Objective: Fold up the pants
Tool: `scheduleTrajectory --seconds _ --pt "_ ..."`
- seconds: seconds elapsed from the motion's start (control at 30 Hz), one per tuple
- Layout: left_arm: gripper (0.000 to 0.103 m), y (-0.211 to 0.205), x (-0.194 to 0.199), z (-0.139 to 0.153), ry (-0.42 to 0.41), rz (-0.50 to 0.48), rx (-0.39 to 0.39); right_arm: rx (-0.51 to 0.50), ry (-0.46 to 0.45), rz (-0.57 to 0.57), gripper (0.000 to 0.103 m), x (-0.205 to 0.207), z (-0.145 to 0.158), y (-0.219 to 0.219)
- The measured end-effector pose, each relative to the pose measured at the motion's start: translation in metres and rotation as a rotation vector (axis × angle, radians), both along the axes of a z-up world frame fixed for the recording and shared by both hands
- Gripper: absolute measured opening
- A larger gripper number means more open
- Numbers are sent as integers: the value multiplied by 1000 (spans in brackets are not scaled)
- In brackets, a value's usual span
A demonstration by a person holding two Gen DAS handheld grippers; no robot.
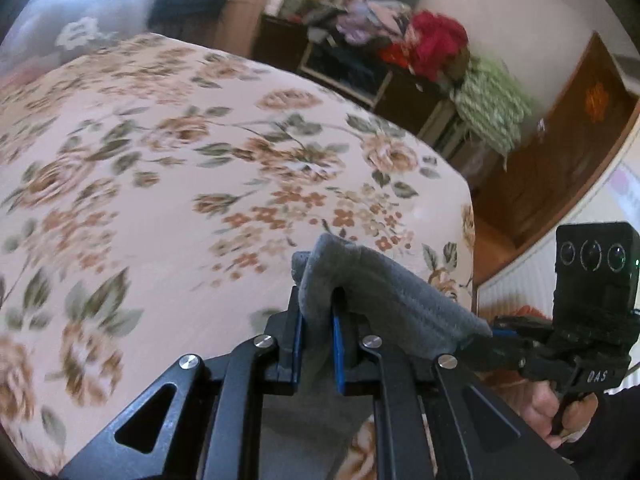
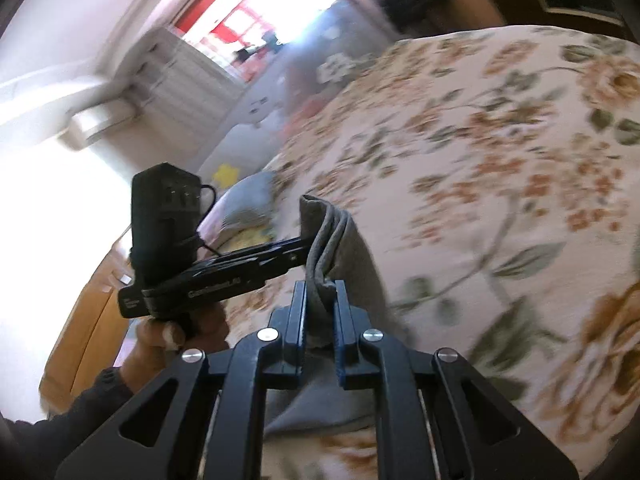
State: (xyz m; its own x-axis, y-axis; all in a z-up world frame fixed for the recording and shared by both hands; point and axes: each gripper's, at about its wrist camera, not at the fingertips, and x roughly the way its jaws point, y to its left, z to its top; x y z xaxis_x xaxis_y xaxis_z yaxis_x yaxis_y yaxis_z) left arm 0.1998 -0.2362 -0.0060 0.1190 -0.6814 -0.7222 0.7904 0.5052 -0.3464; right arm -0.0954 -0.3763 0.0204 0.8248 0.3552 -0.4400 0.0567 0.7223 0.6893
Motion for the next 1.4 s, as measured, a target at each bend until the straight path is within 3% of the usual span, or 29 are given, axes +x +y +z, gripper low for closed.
scheduleTrajectory --seconds 0.23,0.5,0.77,0.87,1.0,1.1,1.2,1.3,1.4 --pt "11 92 -12 -2 20 147 -61 32 -7 199 12 21 4 85" --pt "10 181 -18 -45 106 321 -107 97 72 337 12 51 -33 156" --pt "10 239 -20 -91 202 383 -170 54 169 435 12 68 -68 219" --pt "11 257 -19 -112 273 409 -128 11 213 445 12 73 -78 236" --pt "15 278 -28 -121 309 454 -54 -45 248 490 12 78 -87 259" --pt "20 301 -36 -115 309 507 -51 -115 281 516 19 75 -92 272" --pt "24 326 -53 -105 286 617 -49 -138 281 541 46 62 -88 273" --pt "32 335 -80 -92 272 682 -104 -118 216 545 49 40 -71 259" --pt "36 313 -96 -83 234 693 -101 -131 162 507 49 31 -49 237"
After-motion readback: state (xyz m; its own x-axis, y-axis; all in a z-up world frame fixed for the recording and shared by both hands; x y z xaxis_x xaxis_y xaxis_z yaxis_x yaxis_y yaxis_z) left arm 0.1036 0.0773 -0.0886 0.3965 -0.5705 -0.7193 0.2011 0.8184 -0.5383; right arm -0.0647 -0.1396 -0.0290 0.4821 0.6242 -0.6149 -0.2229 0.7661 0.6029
